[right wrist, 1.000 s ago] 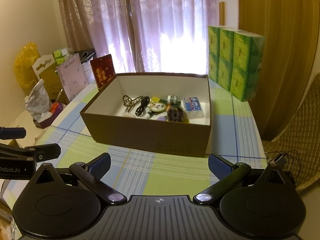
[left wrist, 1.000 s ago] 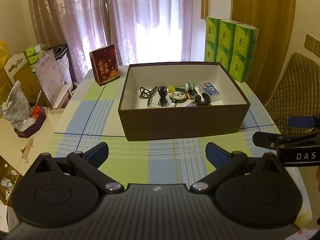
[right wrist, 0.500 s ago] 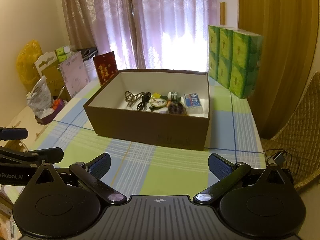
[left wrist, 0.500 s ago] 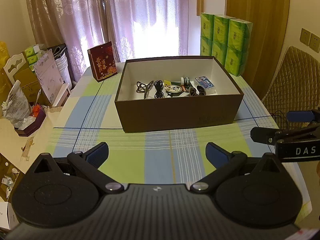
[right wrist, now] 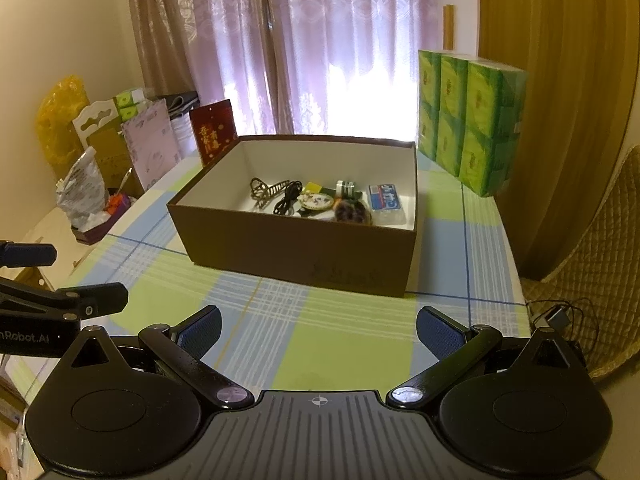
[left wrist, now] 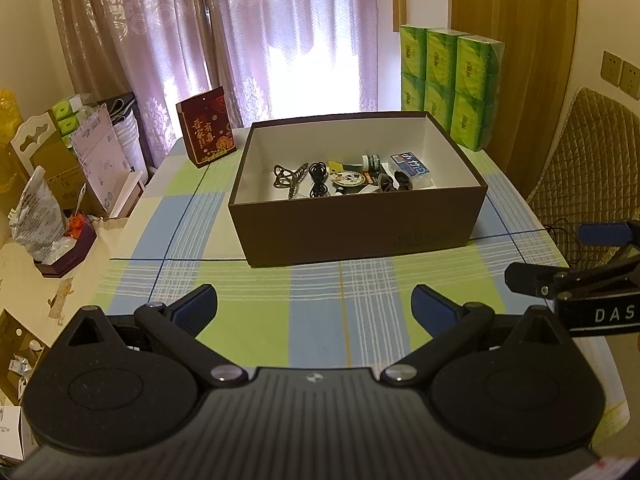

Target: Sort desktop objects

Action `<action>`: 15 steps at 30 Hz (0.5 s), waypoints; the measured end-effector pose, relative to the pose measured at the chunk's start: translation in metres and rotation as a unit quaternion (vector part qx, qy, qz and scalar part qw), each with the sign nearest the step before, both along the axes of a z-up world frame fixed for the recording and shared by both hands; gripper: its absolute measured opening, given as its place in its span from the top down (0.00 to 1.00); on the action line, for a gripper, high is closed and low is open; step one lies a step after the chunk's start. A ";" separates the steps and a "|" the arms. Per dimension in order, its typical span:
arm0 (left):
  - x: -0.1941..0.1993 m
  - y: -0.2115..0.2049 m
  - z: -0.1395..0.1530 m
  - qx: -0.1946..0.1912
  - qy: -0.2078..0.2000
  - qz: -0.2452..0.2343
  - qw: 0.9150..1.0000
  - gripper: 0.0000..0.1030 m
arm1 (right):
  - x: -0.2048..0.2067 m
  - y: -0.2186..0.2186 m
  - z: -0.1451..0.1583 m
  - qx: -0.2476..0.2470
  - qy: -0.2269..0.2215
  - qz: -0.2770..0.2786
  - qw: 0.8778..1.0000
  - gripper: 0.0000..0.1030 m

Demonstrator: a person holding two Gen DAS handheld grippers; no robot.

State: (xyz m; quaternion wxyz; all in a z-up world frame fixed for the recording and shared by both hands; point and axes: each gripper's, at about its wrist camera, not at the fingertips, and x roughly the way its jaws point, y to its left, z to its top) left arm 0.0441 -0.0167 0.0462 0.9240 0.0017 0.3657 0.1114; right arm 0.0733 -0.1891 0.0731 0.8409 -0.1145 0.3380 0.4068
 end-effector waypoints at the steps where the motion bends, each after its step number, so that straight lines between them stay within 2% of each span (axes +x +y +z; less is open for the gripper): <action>1: 0.001 0.000 0.000 0.000 0.000 0.000 1.000 0.01 | 0.000 0.000 0.000 0.000 0.000 0.001 1.000 0.02; 15: 0.001 -0.005 -0.009 0.001 0.010 0.008 1.000 0.01 | 0.000 -0.004 -0.009 -0.007 0.008 0.007 1.000 0.02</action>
